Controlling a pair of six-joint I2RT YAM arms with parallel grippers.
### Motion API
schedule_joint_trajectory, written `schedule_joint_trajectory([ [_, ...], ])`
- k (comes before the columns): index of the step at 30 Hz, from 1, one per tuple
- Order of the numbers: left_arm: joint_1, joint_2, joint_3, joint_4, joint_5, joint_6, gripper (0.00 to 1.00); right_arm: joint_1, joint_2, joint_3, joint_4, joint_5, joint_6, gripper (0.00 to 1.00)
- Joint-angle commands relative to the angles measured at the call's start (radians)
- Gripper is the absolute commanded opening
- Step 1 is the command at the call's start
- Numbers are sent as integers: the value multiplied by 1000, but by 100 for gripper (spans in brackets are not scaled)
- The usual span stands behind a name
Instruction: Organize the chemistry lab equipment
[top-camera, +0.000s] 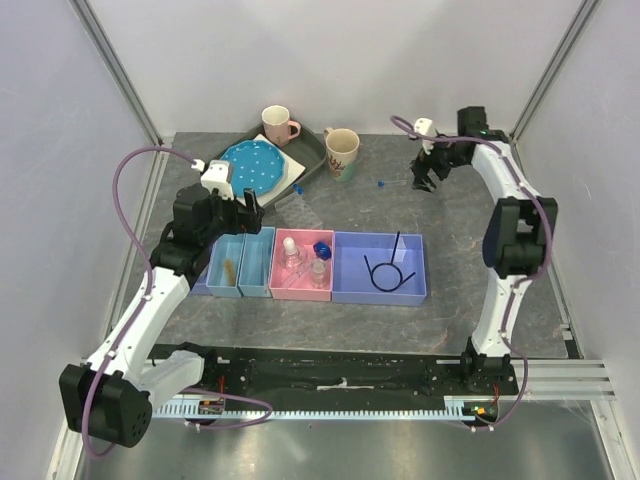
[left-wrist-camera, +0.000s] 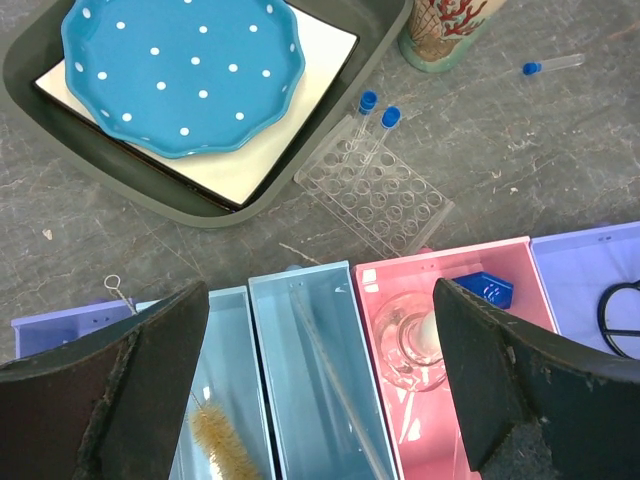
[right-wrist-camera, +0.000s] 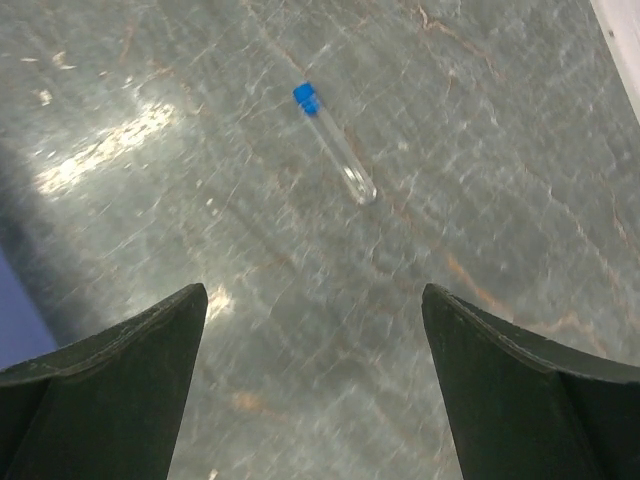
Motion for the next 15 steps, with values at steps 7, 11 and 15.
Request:
schedule_joint_trajectory([
  [7, -1, 3, -4, -5, -19, 74, 98, 138, 308, 331, -74, 195, -65, 96],
  [11, 0, 16, -4, -8, -38, 82, 97, 143, 383, 402, -17, 220, 24, 95],
  [15, 0, 32, -5, -9, -42, 90, 97, 142, 438, 434, 0, 220, 68, 93],
])
